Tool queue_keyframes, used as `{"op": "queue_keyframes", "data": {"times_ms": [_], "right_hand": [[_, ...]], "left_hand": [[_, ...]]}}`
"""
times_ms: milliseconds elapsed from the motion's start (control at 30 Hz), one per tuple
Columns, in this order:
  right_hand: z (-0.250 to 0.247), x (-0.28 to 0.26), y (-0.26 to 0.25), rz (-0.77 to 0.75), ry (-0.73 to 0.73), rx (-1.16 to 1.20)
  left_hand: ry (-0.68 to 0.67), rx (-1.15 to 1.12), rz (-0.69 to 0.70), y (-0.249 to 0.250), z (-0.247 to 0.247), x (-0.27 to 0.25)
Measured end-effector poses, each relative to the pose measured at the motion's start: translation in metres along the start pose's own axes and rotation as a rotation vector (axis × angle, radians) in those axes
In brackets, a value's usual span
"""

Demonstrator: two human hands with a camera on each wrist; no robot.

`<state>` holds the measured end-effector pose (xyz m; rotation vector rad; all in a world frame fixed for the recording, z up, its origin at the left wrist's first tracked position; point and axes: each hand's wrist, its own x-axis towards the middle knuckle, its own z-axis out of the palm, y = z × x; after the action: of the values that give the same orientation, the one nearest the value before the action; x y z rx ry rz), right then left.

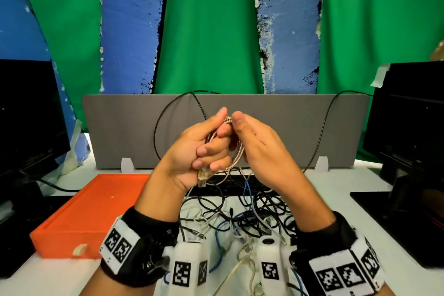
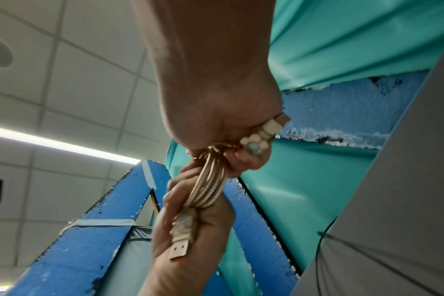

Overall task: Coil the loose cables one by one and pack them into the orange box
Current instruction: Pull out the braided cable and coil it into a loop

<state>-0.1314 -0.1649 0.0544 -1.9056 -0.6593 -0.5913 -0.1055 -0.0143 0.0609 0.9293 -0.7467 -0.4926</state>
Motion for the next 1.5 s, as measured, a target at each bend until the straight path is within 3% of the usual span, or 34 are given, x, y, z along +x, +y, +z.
{"op": "queue_keyframes", "data": {"times_ms": [67, 200, 300, 400, 467, 633, 733, 800, 900, 1000, 1100, 1200, 1267, 1367, 1433, 1500], "right_hand": [[0.005, 0.001, -0.004, 0.014, 0.108, -0.025], [0.01, 0.003, -0.007, 0.116, 0.254, 0.071], [0.009, 0.002, -0.012, 0.162, 0.176, 0.408], [0.008, 0.002, -0.013, 0.17, 0.11, 0.457], [0.009, 0.003, -0.011, 0.124, 0.162, 0.412], [0.008, 0.009, 0.007, 0.088, 0.306, 0.108], [0.006, 0.008, 0.007, 0.101, 0.262, 0.217], [0.008, 0.008, 0.005, 0.092, 0.214, 0.309], [0.012, 0.007, 0.007, 0.047, 0.155, 0.317], [0.008, 0.008, 0.011, 0.03, 0.184, 0.172], [-0.002, 0.007, 0.012, 0.047, 0.224, 0.022], [-0.012, 0.009, 0.015, 0.084, 0.23, -0.14], [-0.017, 0.01, 0.019, 0.085, 0.233, -0.256], [-0.017, 0.009, 0.019, 0.073, 0.193, -0.313], [-0.014, 0.007, 0.017, 0.059, 0.158, -0.284], [-0.014, 0.006, 0.014, 0.036, 0.144, -0.165]], "left_hand": [[0.121, 0.027, 0.02, 0.0, 0.006, 0.001], [0.392, 0.294, 0.163, -0.004, 0.019, 0.005], [0.513, 0.367, 0.284, -0.008, 0.022, 0.009], [0.586, 0.347, 0.334, -0.011, 0.024, 0.011], [0.622, 0.426, 0.37, -0.016, 0.029, 0.014], [0.695, 1.279, 0.556, -0.032, 0.027, 0.012], [0.725, 1.468, 0.513, -0.033, 0.02, 0.011], [0.777, 1.45, 0.515, -0.033, 0.019, 0.013], [0.812, 1.203, 0.467, -0.034, 0.014, 0.02], [0.65, 0.854, 0.355, -0.03, 0.011, 0.022], [0.542, 1.009, 0.286, -0.02, 0.006, 0.015], [0.594, 1.162, 0.247, -0.006, -0.004, 0.007], [0.59, 1.091, 0.195, 0.004, -0.007, 0.001], [0.435, 0.881, 0.144, 0.012, -0.001, -0.005], [0.383, 0.867, 0.159, 0.012, 0.004, -0.006], [0.422, 0.931, 0.204, 0.01, 0.005, -0.004]]}}
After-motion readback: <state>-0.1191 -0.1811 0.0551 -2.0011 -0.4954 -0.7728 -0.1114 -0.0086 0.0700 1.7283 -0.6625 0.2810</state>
